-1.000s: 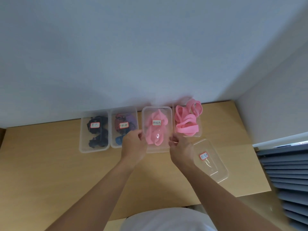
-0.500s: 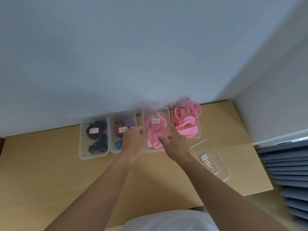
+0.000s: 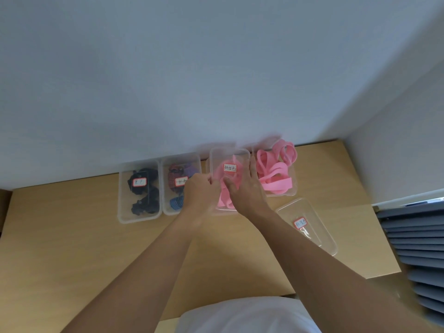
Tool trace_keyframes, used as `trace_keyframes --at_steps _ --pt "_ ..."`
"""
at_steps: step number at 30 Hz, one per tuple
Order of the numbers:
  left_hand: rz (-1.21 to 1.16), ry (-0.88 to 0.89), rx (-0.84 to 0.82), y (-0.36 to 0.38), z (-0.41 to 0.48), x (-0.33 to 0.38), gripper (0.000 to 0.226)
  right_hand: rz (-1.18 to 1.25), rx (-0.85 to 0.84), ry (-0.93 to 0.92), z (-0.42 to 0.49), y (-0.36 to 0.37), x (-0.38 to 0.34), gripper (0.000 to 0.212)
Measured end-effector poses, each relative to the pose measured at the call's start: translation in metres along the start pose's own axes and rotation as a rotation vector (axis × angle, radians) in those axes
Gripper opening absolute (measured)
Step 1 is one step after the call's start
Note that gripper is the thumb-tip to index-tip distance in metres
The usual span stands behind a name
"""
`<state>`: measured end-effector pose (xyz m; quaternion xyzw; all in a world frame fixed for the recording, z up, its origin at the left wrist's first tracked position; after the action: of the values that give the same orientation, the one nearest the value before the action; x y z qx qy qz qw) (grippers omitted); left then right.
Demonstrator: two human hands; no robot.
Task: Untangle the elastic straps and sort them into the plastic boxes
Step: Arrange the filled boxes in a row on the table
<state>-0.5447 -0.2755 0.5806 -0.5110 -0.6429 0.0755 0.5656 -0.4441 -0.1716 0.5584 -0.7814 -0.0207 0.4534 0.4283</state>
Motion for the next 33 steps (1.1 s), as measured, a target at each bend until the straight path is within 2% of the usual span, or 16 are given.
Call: trace_keyframes --at_steps 4,10,17,29,33 --pt "-0.103 -0.059 -0.024 0.004 0.002 -0.007 0.054 -0.026 -0.024 -0.019 0.008 0.003 0.005 0.076" --pt "-0.159 -0.087 -0.077 0.002 0.003 -0.009 0.051 -0.039 -0.051 0.019 0.013 0.011 0.012 0.075" --pt "-0.221 -0.182 0.015 0.002 0.005 -0.008 0.062 -0.127 -0.059 -0.022 0.017 0.003 0.012 0.076" --pt "-0.269 -0.274 0.074 0.002 0.008 -0.003 0.054 -0.169 -0.104 -0.052 0.029 -0.006 0.016 0.075" --pt "-0.350 -0.319 0.042 0.004 0.013 -0.001 0.045 -0.137 -0.094 -0.126 0.031 -0.009 0.015 0.073"
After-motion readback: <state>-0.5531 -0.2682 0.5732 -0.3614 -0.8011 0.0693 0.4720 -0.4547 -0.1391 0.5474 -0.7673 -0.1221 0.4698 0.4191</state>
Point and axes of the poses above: each hand's wrist, its own z-axis towards the middle knuckle, its own y-axis out of the palm, x = y × z, the point moved 6 cm from there along z, towards the middle knuckle, and after that the axes turned 5 degrees about -y, right-handed, at the moved point
